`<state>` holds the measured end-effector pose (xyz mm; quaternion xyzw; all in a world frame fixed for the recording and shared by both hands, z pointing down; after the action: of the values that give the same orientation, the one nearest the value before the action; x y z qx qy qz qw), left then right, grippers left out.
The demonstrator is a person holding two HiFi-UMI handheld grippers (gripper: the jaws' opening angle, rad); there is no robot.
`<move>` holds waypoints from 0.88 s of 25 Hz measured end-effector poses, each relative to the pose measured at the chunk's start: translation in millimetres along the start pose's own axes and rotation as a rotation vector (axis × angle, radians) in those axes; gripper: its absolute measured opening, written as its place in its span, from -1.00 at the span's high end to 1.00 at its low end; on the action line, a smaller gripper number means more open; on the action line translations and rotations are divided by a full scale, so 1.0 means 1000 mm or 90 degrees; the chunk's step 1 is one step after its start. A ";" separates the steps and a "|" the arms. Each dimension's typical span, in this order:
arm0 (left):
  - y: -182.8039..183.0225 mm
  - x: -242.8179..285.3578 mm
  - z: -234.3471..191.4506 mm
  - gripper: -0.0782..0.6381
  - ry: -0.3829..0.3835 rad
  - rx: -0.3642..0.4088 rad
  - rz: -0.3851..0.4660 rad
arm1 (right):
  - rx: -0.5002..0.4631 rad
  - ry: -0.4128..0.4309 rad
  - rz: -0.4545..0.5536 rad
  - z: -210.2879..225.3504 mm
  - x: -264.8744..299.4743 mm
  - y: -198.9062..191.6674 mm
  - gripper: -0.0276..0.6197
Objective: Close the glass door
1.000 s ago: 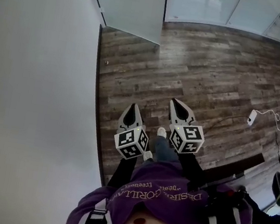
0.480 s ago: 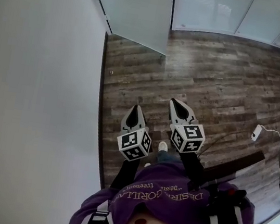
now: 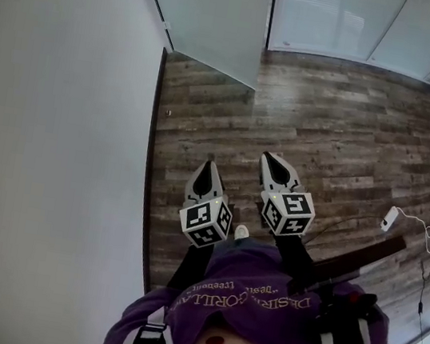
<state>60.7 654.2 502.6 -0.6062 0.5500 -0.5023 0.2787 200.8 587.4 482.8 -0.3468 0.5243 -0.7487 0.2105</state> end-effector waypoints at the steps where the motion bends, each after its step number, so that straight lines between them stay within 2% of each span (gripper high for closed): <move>1: 0.000 0.003 0.000 0.78 0.002 -0.002 -0.003 | 0.000 0.002 -0.004 0.002 0.003 0.000 0.92; 7: 0.008 0.024 -0.005 0.78 0.008 -0.004 -0.006 | 0.000 0.010 -0.009 0.007 0.023 0.007 0.92; 22: 0.065 0.111 -0.044 0.78 -0.043 0.011 -0.007 | 0.000 -0.019 0.019 0.001 0.121 0.053 0.92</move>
<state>-17.3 542.6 493.2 -0.6232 0.5328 -0.4878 0.2997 117.6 485.2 470.4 -0.3499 0.5260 -0.7405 0.2293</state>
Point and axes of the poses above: the fingertips, and each gripper's own axes: x forward along the fingers, z to its right, y out of its top, the point moved 3 cm from there along -x, backward along the fingers, and after that the axes turned 3 degrees about -z, right-handed, at the moved point
